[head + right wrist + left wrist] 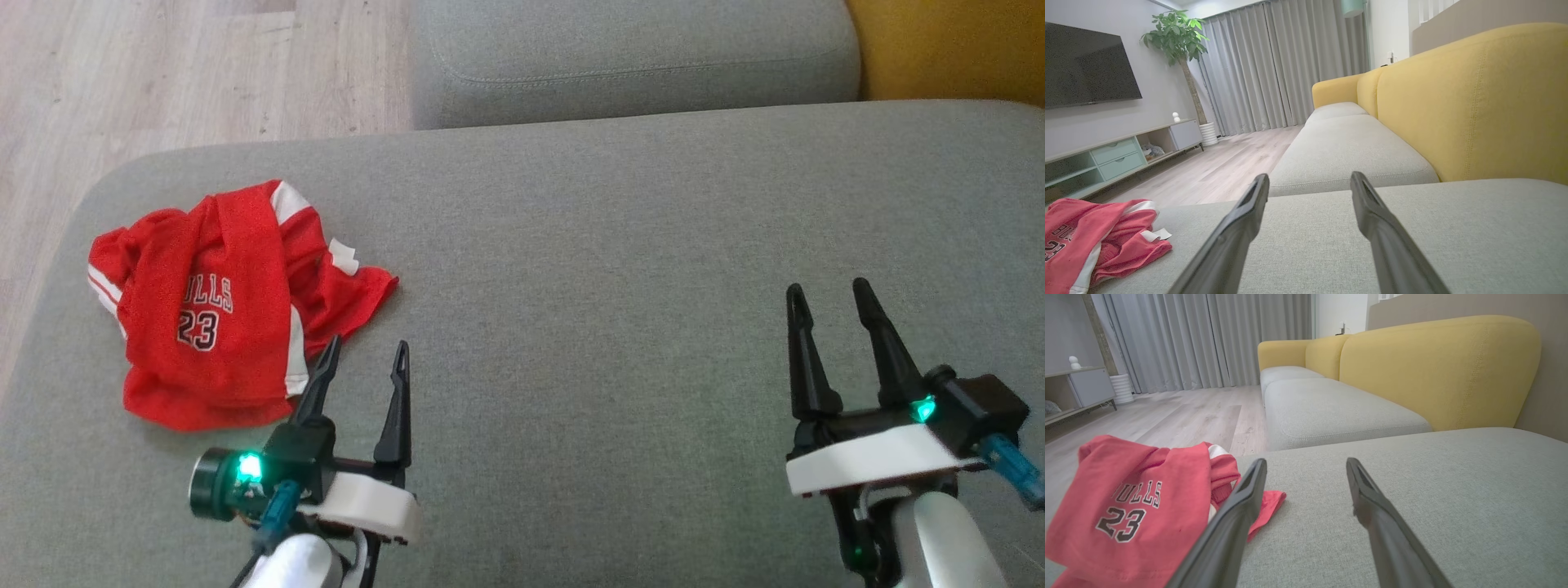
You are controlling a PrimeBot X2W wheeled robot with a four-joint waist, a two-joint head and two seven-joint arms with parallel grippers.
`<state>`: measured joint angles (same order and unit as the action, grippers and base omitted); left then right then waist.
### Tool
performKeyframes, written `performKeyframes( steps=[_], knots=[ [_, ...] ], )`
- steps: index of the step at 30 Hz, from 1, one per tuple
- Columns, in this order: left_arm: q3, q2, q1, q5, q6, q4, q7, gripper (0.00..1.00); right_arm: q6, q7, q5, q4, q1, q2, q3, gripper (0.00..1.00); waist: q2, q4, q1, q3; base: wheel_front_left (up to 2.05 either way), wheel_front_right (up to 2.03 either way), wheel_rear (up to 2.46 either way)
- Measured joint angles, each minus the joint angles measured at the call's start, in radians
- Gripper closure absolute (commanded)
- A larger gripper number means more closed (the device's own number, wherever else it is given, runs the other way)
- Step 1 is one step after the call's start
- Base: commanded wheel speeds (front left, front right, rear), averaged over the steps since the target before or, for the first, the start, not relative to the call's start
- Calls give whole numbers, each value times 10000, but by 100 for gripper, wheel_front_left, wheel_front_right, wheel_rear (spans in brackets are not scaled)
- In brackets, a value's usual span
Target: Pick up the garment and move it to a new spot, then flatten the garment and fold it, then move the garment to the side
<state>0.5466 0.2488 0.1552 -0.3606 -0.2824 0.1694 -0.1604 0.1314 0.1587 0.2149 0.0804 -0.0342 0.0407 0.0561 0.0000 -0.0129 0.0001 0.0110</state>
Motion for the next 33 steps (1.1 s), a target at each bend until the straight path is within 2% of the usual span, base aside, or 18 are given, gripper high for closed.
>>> performKeyframes(
  steps=[8, 10, 17, 20, 26, 33],
  knots=[
    [6, -59, 11, -278, 25, -282, -190, 0, 0, 240, -828, -109, 9, 4, 105, 0, 0, -8, 0, -8, 0, 0, 0],
    [-305, -205, -43, -566, 244, -575, -309, 0, 0, 328, -748, -132, 25, 6, 121, 0, 0, -28, 0, 4, 0, 0, 0],
    [-978, -468, -539, -579, 838, -686, -500, 0, 0, 525, -15, 178, 53, 8, 79, 0, 0, -60, 0, 41, 0, 0, 0],
    [-1103, -627, -671, -407, 1185, -339, -548, 0, 0, 556, 127, 510, 59, 8, 65, 0, 0, -61, 0, 60, 0, 0, 0],
    [-1296, -823, -724, 410, 1599, 86, -715, 0, 0, 723, 497, 1072, 58, 8, 90, 0, 0, -69, 0, 52, 0, 0, 0],
    [-1325, -1089, -750, 1243, 1933, 585, -918, 0, 0, 894, -56, 1501, 50, 10, 412, 0, 0, -86, 0, -14, 0, 0, 0]
  ],
)
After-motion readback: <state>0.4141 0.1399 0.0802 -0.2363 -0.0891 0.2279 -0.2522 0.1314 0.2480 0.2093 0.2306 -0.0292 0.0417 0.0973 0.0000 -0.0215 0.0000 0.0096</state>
